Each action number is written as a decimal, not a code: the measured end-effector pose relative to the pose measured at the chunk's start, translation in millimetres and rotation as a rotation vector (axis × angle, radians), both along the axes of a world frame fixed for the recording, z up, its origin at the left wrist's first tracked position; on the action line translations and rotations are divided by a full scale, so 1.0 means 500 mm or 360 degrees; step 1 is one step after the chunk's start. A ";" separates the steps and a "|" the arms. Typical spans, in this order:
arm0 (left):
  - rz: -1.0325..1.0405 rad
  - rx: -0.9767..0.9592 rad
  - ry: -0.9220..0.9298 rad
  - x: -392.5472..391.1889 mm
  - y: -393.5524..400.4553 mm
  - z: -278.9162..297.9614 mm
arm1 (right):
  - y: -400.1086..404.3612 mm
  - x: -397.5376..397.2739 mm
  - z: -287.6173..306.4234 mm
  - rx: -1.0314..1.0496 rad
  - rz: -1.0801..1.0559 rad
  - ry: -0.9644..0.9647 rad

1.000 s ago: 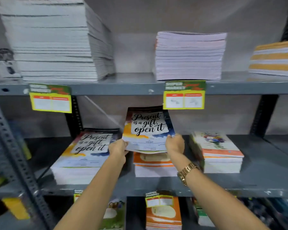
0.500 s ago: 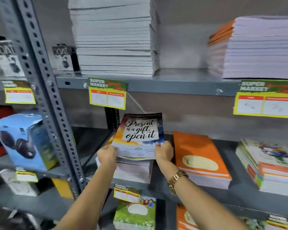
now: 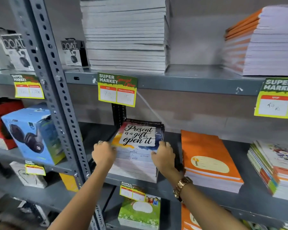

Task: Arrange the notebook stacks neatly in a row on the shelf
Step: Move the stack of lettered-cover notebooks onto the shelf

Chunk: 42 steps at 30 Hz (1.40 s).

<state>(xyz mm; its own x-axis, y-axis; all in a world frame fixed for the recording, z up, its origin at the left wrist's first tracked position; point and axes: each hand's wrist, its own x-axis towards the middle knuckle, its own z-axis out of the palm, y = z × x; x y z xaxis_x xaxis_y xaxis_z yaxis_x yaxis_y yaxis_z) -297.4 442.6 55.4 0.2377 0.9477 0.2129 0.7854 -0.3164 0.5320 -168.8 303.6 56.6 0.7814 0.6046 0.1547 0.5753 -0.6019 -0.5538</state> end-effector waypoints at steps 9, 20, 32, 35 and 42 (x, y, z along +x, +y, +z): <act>-0.0847 0.0218 0.0075 -0.038 0.000 -0.034 | -0.031 -0.011 -0.031 0.0023 0.0534 -0.0367; -0.1232 0.0214 0.0501 -0.057 0.028 -0.071 | -0.032 -0.015 -0.074 -0.0393 0.0756 -0.0526; -0.1223 0.0318 0.0380 -0.062 0.048 -0.089 | -0.029 -0.028 -0.088 -0.0323 0.0650 -0.0642; -0.1223 0.0299 0.0358 -0.062 0.051 -0.089 | -0.026 -0.027 -0.092 -0.0308 0.0637 -0.0702; -0.1243 0.0320 0.0299 -0.061 0.052 -0.098 | -0.016 -0.025 -0.104 -0.0258 0.0569 -0.0791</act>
